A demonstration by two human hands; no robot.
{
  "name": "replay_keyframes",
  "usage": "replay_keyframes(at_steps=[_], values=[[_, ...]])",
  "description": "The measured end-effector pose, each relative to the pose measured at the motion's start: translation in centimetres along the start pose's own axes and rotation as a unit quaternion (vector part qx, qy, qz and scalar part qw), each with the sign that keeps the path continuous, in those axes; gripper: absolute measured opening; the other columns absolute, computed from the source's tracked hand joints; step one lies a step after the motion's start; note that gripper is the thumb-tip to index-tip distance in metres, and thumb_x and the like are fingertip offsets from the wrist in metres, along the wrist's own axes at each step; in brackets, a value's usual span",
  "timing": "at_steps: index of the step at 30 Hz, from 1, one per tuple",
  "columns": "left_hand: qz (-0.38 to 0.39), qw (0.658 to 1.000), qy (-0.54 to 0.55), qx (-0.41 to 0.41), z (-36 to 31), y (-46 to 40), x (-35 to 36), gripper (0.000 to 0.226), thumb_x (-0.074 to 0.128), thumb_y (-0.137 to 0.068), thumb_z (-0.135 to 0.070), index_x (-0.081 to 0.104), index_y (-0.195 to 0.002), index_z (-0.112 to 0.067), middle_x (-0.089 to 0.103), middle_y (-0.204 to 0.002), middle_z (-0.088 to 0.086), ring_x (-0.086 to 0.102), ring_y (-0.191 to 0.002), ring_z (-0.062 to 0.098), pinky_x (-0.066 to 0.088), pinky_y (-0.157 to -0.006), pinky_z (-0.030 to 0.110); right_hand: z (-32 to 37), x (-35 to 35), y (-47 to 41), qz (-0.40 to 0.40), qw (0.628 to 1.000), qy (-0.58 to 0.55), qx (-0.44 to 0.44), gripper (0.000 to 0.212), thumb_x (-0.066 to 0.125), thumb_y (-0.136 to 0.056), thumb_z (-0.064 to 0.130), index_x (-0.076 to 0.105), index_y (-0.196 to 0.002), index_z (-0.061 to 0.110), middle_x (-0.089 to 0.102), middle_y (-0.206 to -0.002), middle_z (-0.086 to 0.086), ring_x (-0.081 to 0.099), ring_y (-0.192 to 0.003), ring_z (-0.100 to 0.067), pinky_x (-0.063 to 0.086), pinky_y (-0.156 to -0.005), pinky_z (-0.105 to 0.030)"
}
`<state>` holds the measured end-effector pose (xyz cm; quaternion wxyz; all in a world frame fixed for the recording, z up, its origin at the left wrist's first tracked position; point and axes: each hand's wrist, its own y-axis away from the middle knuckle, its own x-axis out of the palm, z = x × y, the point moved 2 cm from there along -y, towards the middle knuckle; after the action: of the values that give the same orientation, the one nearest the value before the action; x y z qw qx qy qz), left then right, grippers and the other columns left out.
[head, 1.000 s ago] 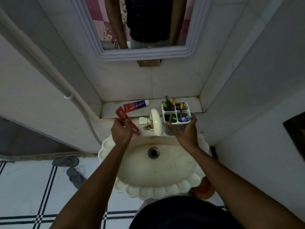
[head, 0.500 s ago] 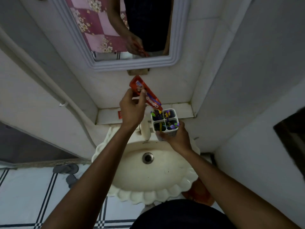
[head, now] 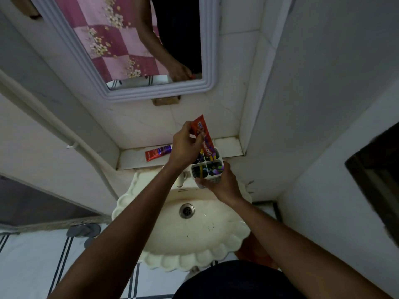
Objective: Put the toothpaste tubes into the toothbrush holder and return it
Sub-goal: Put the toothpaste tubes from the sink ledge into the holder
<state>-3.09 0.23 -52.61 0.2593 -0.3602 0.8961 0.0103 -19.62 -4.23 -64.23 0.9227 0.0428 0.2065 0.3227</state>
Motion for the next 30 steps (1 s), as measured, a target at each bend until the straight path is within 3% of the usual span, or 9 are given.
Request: replay_keyframes(at_steps=[4, 7, 12, 18, 21, 23, 25, 30], values=[[0.008, 1.0, -0.007, -0.016, 0.7, -0.1, 0.5, 0.019, 0.065, -0.108, -0.026, 0.068, -0.118, -0.01, 0.076, -0.11, 0.004, 0.079, -0.092, 0.017, 0.067, -0.069, 0.03, -0.3, -0.2, 0.0, 0.004, 1.0, -0.006, 0.008, 0.101, 0.104, -0.062, 0.059, 0.05, -0.14, 0.026, 0.071, -0.129, 0.008, 0.073, -0.117, -0.015, 0.065, -0.099, -0.038], [-0.005, 1.0, -0.008, 0.002, 1.0, -0.2, 0.4, 0.011, 0.064, -0.108, -0.016, 0.072, -0.111, -0.01, 0.077, -0.098, 0.002, 0.079, -0.089, 0.017, 0.066, -0.069, 0.029, -0.2, -0.3, 0.1, 0.006, 1.0, -0.01, 0.015, 0.092, 0.105, -0.066, 0.052, 0.048, -0.134, 0.031, 0.07, -0.125, 0.011, 0.072, -0.114, -0.013, 0.061, -0.091, -0.027], [0.002, 1.0, -0.013, 0.005, 1.2, -0.5, 0.4, 0.008, 0.064, -0.108, -0.016, 0.071, -0.11, -0.014, 0.075, -0.096, -0.003, 0.077, -0.09, 0.015, 0.066, -0.071, 0.029, -0.3, -0.3, 0.3, 0.007, 0.999, -0.014, 0.03, 0.094, 0.105, -0.067, 0.051, 0.049, -0.139, 0.029, 0.065, -0.118, 0.02, 0.067, -0.108, -0.003, 0.052, -0.081, -0.015], [-0.039, 0.999, 0.004, -0.019, 3.7, -0.6, -1.7, 0.014, 0.07, -0.104, -0.022, 0.077, -0.11, -0.011, 0.081, -0.098, -0.003, 0.077, -0.09, 0.009, 0.059, -0.077, 0.014, -0.8, -0.2, -0.2, -0.012, 0.999, -0.019, 0.037, 0.091, 0.104, -0.065, 0.057, 0.054, -0.133, 0.025, 0.07, -0.119, 0.011, 0.072, -0.112, -0.013, 0.061, -0.093, -0.03], [-0.063, 0.996, 0.031, -0.055, 6.3, -0.7, -3.5, 0.018, 0.07, -0.104, -0.02, 0.078, -0.111, -0.007, 0.082, -0.097, 0.002, 0.078, -0.088, 0.01, 0.061, -0.079, 0.019, -0.3, -0.6, -0.2, -0.026, 0.998, -0.02, 0.046, 0.087, 0.104, -0.065, 0.057, 0.056, -0.131, 0.027, 0.071, -0.117, 0.015, 0.071, -0.107, -0.005, 0.056, -0.082, -0.017], [-0.081, 0.993, 0.028, -0.079, 8.6, -0.6, -4.6, 0.019, 0.07, -0.103, -0.02, 0.078, -0.111, -0.005, 0.081, -0.094, 0.0, 0.076, -0.083, 0.0, 0.065, -0.078, 0.026, 0.1, -0.9, -0.2, -0.036, 0.998, -0.024, 0.049, 0.081, 0.105, -0.068, 0.05, 0.056, -0.129, 0.028, 0.069, -0.114, 0.019, 0.066, -0.1, 0.006, 0.05, -0.071, -0.004], [-0.1, 0.99, 0.0, -0.102, 11.1, -0.5, -5.8, 0.018, 0.071, -0.103, -0.022, 0.078, -0.112, -0.008, 0.078, -0.091, -0.007, 0.073, -0.079, -0.004, 0.064, -0.081, 0.03, 0.4, -0.8, -0.3, -0.042, 0.998, -0.025, 0.049, 0.079, 0.105, -0.07, 0.045, 0.056, -0.13, 0.028, 0.068, -0.113, 0.021, 0.063, -0.097, 0.011, 0.048, -0.067, 0.0], [-0.066, 0.984, -0.122, -0.11, 17.0, -0.3, -7.4, 0.025, 0.068, -0.102, -0.023, 0.074, -0.123, -0.009, 0.078, -0.113, 0.01, 0.073, -0.095, 0.027, 0.054, -0.085, 0.032, 0.3, -0.1, -0.4, -0.046, 0.997, -0.023, 0.054, 0.081, 0.105, -0.072, 0.04, 0.055, -0.134, 0.029, 0.068, -0.116, 0.023, 0.063, -0.099, 0.012, 0.049, -0.067, 0.0]])
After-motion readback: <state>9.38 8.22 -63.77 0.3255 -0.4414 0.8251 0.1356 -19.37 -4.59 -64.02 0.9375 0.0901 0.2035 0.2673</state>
